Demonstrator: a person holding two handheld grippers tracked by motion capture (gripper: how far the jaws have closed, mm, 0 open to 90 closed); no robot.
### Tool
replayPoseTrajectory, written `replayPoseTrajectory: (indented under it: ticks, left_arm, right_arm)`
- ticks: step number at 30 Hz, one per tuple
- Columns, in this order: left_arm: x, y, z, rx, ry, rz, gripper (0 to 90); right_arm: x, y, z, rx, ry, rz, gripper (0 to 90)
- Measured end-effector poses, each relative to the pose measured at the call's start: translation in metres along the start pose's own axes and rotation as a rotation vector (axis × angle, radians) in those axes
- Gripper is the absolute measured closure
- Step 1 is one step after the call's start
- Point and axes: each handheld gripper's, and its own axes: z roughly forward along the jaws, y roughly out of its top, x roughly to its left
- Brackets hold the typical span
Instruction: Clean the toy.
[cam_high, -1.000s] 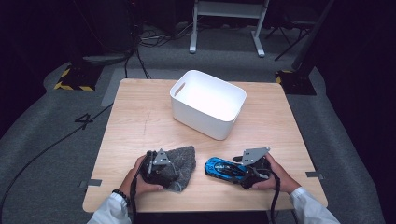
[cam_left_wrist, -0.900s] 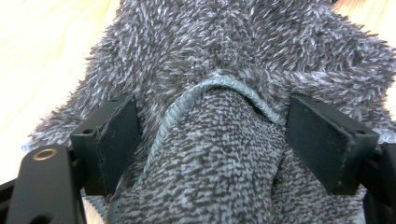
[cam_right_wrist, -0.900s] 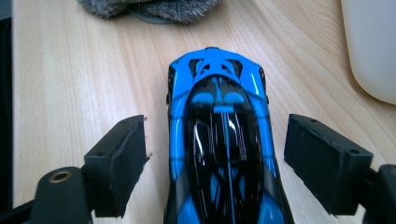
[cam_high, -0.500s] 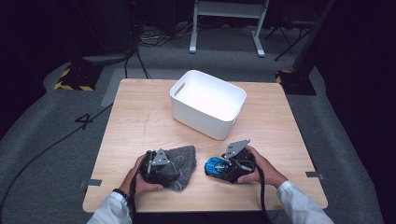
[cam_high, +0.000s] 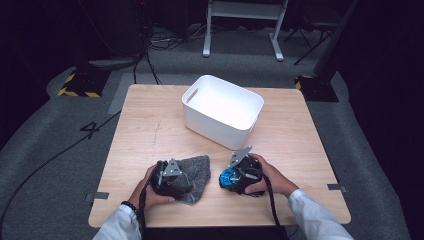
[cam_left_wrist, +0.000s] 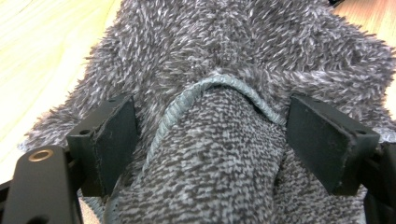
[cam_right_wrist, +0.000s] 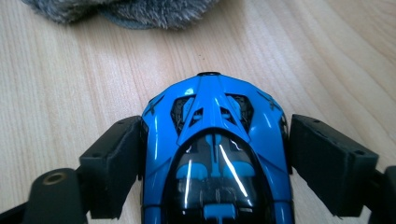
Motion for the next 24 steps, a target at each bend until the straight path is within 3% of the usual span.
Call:
replayPoseTrajectory:
  ticks: [6,13,21,24]
  left_arm:
    - [0.000,0.000,0.000,0.000,0.000,0.000,17.5]
    - [0.000,0.000,0.000,0.001,0.002,0.001,17.5]
    - [0.000,0.000,0.000,0.001,0.003,-0.001,17.5]
    - [-0.001,0.000,0.000,0.000,0.009,-0.006,17.6]
  right_arm:
    - [-0.002,0.005,0.008,0.034,0.001,0.023,16.5]
    - [0.005,0.011,0.010,0.045,-0.027,-0.008,24.5]
    - [0.006,0.006,0.007,0.012,-0.033,-0.021,25.0]
    - [0.006,0.003,0.000,-0.033,-0.042,-0.012,25.1]
